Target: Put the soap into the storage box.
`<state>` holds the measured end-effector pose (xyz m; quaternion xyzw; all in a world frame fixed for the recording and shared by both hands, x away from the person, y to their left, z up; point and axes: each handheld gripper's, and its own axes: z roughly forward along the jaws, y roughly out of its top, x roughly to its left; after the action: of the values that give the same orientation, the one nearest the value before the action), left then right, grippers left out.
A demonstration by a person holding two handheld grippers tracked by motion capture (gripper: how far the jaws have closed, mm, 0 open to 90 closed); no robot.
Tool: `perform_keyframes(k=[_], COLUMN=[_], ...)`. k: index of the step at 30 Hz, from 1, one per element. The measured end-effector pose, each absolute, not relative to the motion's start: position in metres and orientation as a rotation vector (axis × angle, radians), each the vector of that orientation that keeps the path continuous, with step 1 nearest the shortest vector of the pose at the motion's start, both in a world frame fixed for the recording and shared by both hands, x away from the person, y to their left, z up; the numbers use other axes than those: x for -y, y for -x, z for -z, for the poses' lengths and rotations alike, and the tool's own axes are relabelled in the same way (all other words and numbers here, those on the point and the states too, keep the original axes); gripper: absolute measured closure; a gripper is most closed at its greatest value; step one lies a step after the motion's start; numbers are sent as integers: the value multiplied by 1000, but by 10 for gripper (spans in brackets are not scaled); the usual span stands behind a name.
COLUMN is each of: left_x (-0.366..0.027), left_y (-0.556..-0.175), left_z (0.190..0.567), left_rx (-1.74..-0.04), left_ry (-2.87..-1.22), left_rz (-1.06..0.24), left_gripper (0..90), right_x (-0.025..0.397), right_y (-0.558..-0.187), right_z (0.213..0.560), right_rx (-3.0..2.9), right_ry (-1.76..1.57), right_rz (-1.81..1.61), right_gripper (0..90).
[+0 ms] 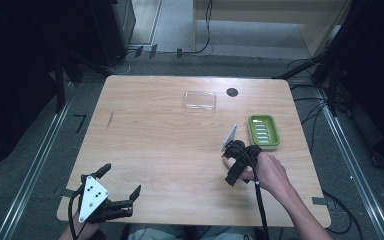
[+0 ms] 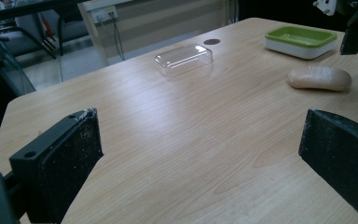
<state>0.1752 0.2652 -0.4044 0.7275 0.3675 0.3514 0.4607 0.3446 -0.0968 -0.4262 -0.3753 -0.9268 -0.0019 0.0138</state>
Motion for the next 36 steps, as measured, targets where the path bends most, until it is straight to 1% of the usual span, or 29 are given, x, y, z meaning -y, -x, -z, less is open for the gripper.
perform_keyframes(k=[36], left_x=[-266], left_y=[-175], left_z=[405], left_rx=[-904], left_ry=[-1790], left_rz=[-862], left_gripper=[0], right_x=[91], right_y=[-376], right_z=[443], right_rx=[2852], right_ry=[1244], right_rz=[-30], right_gripper=[17])
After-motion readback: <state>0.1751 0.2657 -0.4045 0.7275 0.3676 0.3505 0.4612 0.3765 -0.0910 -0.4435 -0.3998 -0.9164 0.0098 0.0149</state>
